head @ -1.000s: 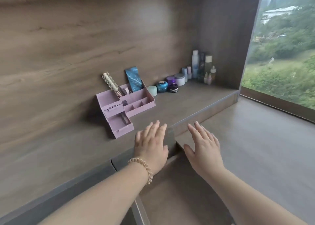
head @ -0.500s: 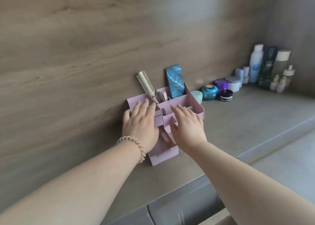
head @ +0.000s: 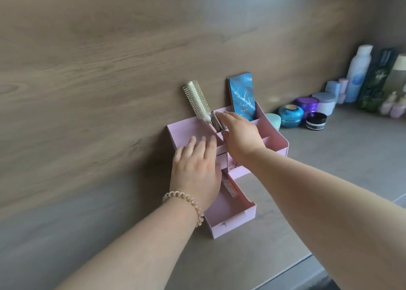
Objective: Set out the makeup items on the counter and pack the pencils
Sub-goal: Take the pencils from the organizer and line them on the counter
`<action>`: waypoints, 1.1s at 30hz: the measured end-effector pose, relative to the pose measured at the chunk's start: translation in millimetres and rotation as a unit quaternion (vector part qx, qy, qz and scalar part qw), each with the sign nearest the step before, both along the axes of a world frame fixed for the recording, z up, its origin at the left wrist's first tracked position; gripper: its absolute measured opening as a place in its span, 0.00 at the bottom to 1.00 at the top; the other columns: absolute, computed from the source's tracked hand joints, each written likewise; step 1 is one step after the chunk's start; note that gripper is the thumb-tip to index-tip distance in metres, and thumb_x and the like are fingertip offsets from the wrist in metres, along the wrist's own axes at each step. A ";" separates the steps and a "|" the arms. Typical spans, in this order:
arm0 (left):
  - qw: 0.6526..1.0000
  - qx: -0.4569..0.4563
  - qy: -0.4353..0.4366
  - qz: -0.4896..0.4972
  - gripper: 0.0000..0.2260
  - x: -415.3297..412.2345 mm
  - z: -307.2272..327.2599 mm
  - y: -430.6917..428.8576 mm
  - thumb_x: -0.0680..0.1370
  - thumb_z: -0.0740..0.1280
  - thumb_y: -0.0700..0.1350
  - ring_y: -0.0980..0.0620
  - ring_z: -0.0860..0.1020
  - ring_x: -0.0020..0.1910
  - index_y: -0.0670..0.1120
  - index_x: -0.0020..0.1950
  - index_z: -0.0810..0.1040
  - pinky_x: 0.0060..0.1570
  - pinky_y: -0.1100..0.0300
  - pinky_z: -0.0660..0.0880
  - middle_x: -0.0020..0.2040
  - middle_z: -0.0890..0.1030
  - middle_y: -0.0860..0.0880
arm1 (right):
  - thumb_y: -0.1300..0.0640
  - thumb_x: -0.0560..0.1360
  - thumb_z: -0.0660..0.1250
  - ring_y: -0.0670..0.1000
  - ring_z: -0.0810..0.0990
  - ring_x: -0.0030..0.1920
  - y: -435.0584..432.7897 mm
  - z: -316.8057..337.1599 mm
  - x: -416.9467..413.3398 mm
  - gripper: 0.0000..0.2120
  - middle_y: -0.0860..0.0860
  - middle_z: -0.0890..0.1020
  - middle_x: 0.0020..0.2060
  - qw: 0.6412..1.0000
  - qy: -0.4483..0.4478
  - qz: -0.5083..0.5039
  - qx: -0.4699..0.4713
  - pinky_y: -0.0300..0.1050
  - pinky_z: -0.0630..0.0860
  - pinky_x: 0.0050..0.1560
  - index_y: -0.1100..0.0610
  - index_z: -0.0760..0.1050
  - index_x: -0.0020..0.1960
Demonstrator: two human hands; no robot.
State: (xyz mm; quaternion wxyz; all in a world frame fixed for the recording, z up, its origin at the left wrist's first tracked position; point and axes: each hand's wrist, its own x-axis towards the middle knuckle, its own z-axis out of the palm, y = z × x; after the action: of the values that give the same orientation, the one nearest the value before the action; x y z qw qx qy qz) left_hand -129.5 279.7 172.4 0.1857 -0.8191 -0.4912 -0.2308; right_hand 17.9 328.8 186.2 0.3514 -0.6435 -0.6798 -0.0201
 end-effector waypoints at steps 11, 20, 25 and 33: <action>1.000 0.015 0.000 0.001 0.25 0.1 -5.2 3.7 0.71 0.66 0.50 0.42 0.74 0.64 0.44 0.67 0.71 0.62 0.46 0.70 0.63 0.78 0.45 | 0.53 0.74 0.64 0.58 0.77 0.53 40.5 3.6 1.8 0.11 0.53 0.79 0.51 0.999 -0.024 -0.022 -0.021 0.50 0.62 0.46 0.49 0.76 0.55; 1.000 0.003 0.005 0.007 0.26 -0.5 -5.3 2.9 0.71 0.66 0.48 0.42 0.72 0.65 0.44 0.68 0.70 0.64 0.47 0.69 0.64 0.77 0.45 | 0.58 0.71 0.62 0.59 0.78 0.47 47.9 39.1 -2.9 0.07 0.53 0.82 0.45 0.999 -0.004 -0.036 -0.017 0.50 0.67 0.47 0.51 0.76 0.47; 1.000 -0.002 0.020 0.013 0.26 -0.4 -3.5 4.9 0.72 0.64 0.48 0.42 0.72 0.65 0.44 0.69 0.68 0.64 0.48 0.67 0.64 0.76 0.45 | 0.58 0.72 0.65 0.50 0.76 0.41 21.6 74.2 6.0 0.06 0.44 0.79 0.38 0.978 0.176 -0.014 0.111 0.40 0.66 0.40 0.55 0.77 0.48; 0.994 -0.103 0.019 0.037 0.31 4.5 11.3 -5.4 0.76 0.56 0.58 0.45 0.58 0.74 0.46 0.75 0.56 0.71 0.48 0.52 0.74 0.64 0.46 | 0.60 0.72 0.67 0.49 0.76 0.40 -56.0 72.9 33.2 0.04 0.47 0.79 0.38 0.968 0.240 0.010 0.078 0.41 0.71 0.43 0.55 0.78 0.46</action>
State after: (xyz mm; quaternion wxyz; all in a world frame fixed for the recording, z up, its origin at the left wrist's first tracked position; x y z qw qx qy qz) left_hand -124.9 274.3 183.8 0.1179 -0.8195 -0.5384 -0.1569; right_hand 51.1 272.7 259.1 0.5536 -0.5935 -0.5780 0.0852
